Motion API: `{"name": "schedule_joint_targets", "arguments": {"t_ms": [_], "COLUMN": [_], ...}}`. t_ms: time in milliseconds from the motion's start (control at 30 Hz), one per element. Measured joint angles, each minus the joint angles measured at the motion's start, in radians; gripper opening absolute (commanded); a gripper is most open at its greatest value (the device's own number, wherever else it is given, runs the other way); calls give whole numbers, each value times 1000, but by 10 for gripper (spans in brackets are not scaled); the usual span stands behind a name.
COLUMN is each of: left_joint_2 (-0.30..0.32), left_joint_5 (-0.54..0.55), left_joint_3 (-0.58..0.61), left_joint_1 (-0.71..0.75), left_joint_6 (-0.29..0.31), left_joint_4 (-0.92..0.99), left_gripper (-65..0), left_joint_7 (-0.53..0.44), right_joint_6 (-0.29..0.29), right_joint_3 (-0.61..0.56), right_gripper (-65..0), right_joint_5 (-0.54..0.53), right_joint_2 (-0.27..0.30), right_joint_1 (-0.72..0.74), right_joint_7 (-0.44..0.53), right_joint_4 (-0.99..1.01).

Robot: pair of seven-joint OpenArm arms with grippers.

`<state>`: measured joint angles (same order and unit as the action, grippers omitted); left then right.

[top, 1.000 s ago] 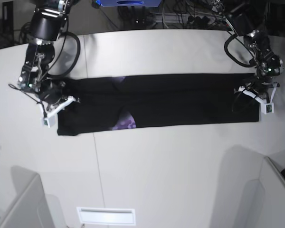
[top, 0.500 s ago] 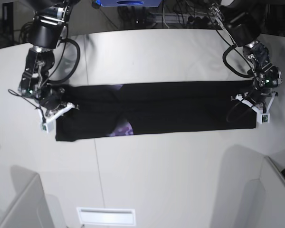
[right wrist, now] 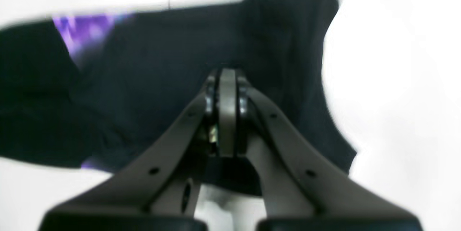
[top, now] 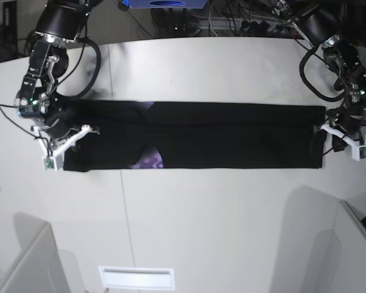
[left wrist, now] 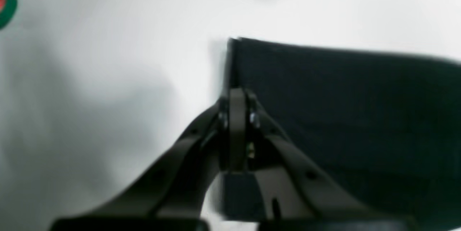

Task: Fold the T-shirt properly
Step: 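Grasp both ends of the black strip with both grippers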

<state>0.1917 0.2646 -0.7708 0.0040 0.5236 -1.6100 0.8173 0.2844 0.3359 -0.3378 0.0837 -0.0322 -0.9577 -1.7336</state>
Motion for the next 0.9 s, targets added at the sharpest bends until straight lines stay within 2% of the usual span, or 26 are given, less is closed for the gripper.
{"name": "schedule_joint_targets", "arguments": {"t_ms": [167,200,367,433,467,633,900], "left_joint_2": [76,84,101,105,109,130,135], "left_joint_5": [138,162,224,227,232,233,223], "left_joint_3": [-73,-76,-77,-71,-67,29,79], "left_joint_1": [75,97,146,143,140,69,-31], "left_joint_6": [-11,-14,-11,-10,-10,-7,-12], "left_joint_4": [-1,0,42,84,110,253,424], "left_gripper": [-650,-619,-252,-150,-125,-151,-156], "left_joint_7": [6,9,-40,-58,-66,-89,-99], "right_joint_6": [1,1,1,1,1,1,1], "right_joint_3": [-2,-2,-2,-2,-2,-4,-4], "right_gripper": [-650,-650,-650,-650,-650,-650,-650], "right_joint_5": [-2,-2,2,-2,-2,-1,-2], "right_joint_2": [-2,-2,-17,-29,-37,-50,-54], "right_joint_1": [-26,-32,-50,-56,-57,-79,-99], "right_joint_7": [-5,-5,-12,-14,-13,-11,-6], "right_joint_4": [-58,-59,-61,-65,-65,-66,-66]}}
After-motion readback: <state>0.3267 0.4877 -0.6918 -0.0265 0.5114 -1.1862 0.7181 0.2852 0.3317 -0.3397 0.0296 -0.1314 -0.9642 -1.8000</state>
